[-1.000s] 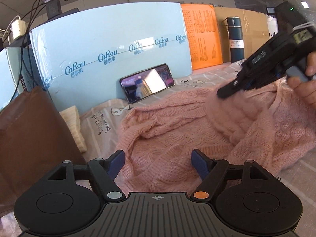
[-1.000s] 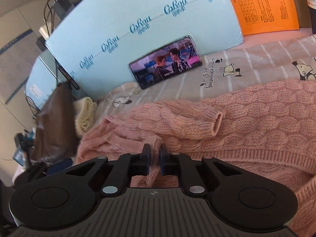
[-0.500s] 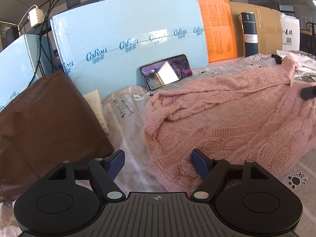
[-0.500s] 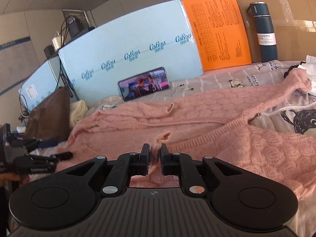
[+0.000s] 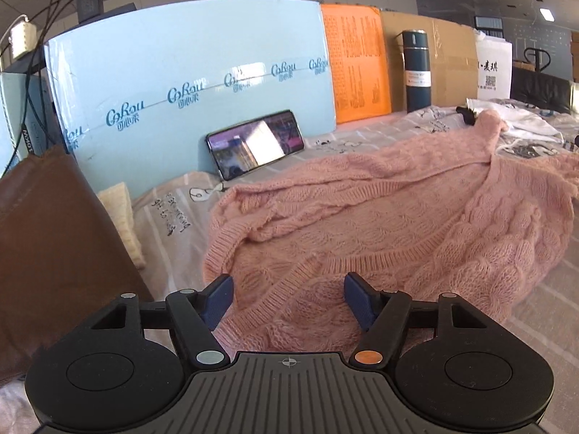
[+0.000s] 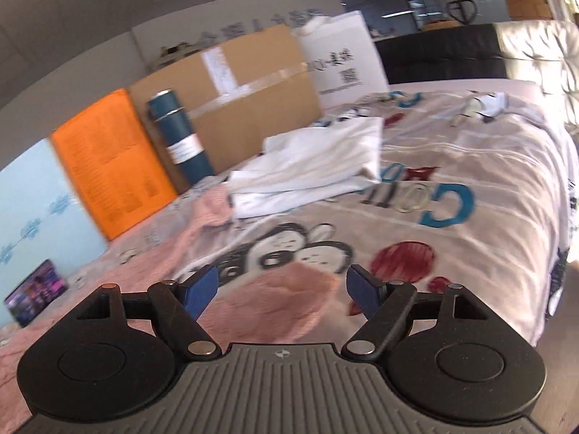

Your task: Fold clothes

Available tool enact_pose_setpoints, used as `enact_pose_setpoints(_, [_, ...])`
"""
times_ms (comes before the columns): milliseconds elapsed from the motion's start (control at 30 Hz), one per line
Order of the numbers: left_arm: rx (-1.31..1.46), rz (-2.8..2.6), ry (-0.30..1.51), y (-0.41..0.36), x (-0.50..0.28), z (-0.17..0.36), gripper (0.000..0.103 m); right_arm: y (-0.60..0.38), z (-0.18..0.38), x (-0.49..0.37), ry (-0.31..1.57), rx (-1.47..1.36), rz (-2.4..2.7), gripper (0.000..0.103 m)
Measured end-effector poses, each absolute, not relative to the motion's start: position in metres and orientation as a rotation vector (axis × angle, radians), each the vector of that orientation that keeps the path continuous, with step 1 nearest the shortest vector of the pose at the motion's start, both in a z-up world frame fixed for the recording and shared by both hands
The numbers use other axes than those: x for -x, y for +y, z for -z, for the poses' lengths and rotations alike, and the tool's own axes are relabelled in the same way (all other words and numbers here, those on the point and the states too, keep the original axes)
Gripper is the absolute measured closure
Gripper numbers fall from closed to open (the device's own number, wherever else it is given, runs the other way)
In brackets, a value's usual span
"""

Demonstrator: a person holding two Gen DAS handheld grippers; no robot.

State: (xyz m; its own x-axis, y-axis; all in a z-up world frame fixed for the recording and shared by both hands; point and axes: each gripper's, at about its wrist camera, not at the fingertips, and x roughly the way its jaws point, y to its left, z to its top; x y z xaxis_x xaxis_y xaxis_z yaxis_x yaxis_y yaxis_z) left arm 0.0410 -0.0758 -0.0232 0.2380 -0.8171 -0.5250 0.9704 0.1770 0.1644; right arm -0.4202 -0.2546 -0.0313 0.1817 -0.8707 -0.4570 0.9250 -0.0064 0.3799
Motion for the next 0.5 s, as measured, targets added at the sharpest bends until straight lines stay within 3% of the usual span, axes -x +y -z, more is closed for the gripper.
enact_pose_setpoints(167, [-0.548,1.273,0.36,-0.077,-0.041,0.028,0.035,-0.268,0.044,0.428,0.136,-0.755,1.413,0.017])
enact_pose_setpoints(333, [-0.55,1.26,0.36,-0.077,-0.041,0.028,0.034,-0.271,0.043,0.398,0.223,-0.691,1.306,0.017])
enact_pose_setpoints(400, [-0.549,1.259,0.363,-0.077,-0.041,0.028,0.034,-0.271,0.044,0.386,0.25,-0.651,1.258,0.024])
enact_pose_setpoints(433, [-0.548,1.258,0.365,-0.077,-0.042,0.028,0.034,-0.27,0.045,0.38,0.26,-0.619,1.253,0.042])
enact_pose_setpoints(467, [-0.545,1.256,0.368,-0.077,-0.042,0.028,0.034,-0.271,0.046,0.375,0.279,-0.59,1.255,0.071])
enact_pose_setpoints(500, [-0.539,1.251,0.373,-0.076,-0.044,0.028,0.034,-0.272,0.046,0.371,0.296,-0.563,1.261,0.084])
